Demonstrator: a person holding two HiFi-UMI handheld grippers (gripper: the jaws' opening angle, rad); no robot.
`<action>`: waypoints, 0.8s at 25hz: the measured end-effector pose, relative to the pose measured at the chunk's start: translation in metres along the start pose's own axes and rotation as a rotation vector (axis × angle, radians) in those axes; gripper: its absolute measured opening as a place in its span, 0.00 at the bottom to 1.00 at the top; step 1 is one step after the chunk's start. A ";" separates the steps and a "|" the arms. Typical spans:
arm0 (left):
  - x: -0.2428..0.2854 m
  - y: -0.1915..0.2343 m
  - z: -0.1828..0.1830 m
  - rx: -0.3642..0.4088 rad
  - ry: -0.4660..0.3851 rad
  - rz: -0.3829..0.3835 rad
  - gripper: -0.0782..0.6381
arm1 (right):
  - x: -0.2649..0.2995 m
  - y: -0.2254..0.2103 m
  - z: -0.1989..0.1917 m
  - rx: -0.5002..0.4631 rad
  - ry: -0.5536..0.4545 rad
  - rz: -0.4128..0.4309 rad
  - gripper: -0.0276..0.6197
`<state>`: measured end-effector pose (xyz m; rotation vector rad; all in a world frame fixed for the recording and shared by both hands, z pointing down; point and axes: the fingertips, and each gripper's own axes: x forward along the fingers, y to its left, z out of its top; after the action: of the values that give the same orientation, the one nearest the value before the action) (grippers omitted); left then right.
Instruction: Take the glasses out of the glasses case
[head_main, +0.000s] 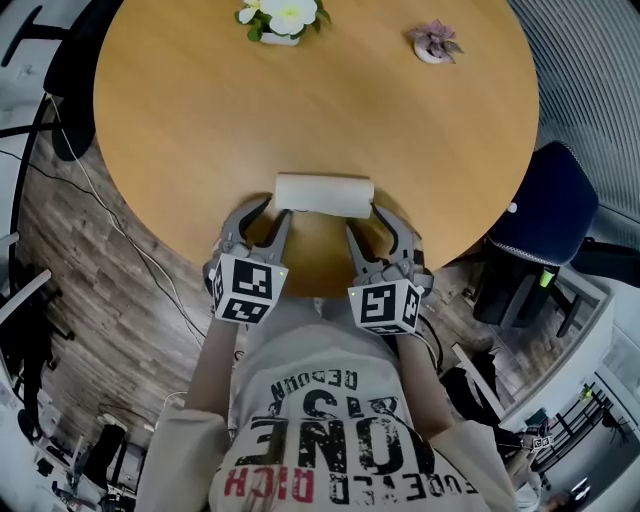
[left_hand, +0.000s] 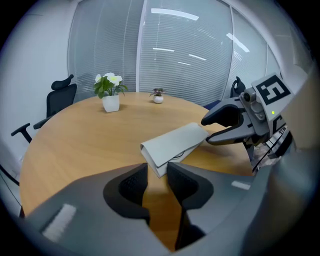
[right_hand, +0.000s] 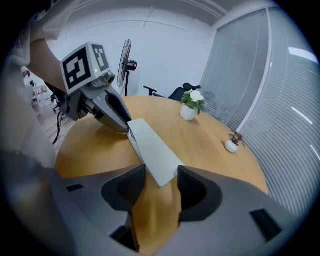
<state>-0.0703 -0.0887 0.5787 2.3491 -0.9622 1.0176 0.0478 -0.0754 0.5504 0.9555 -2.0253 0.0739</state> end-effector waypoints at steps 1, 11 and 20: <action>0.000 0.000 -0.001 -0.013 0.002 -0.002 0.30 | 0.001 0.000 -0.001 -0.013 0.005 -0.003 0.31; 0.000 0.000 0.000 -0.021 0.000 0.009 0.29 | 0.004 -0.003 -0.006 -0.011 0.019 -0.027 0.31; 0.001 -0.001 -0.002 -0.042 -0.010 0.008 0.29 | -0.001 -0.010 0.001 0.042 -0.021 -0.039 0.30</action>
<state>-0.0702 -0.0878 0.5806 2.3196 -0.9874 0.9797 0.0539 -0.0819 0.5461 1.0255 -2.0303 0.0860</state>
